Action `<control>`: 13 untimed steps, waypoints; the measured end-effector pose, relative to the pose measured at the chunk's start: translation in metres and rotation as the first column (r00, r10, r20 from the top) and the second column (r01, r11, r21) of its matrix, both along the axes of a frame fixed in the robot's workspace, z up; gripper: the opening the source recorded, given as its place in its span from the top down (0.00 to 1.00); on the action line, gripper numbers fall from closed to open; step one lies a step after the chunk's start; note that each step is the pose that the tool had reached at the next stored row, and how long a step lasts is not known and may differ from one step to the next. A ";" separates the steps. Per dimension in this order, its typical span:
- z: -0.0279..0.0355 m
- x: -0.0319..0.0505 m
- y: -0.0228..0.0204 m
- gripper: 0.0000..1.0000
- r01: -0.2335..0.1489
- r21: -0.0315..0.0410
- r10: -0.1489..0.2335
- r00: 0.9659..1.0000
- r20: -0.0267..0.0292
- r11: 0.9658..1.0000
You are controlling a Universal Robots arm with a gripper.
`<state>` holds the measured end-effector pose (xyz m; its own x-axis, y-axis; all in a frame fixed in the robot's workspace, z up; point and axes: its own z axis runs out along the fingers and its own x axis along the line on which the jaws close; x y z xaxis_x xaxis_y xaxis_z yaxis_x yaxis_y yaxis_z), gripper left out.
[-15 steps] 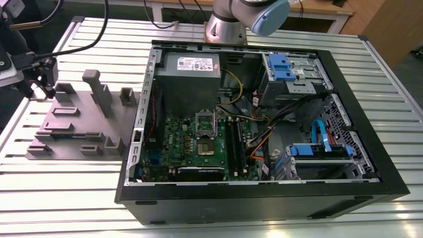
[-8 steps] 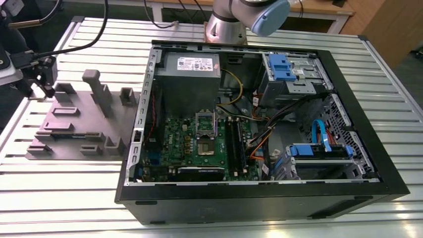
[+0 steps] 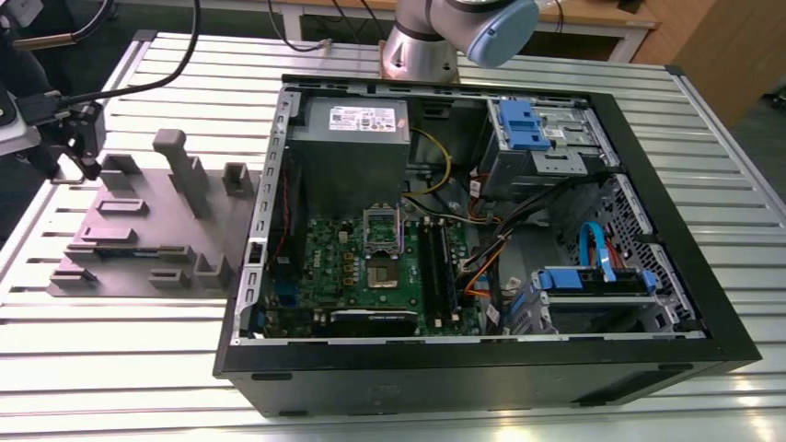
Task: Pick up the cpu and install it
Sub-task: 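Pick up the cpu and move it towards the insertion slot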
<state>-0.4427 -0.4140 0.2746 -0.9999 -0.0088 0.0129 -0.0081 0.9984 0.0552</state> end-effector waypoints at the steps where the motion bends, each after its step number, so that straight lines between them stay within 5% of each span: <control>1: 0.0004 0.0000 0.0000 0.53 0.000 0.000 0.000 1.000 0.000 1.000; 13: 0.0045 0.0000 0.0000 0.53 0.000 0.000 0.000 1.000 0.000 1.000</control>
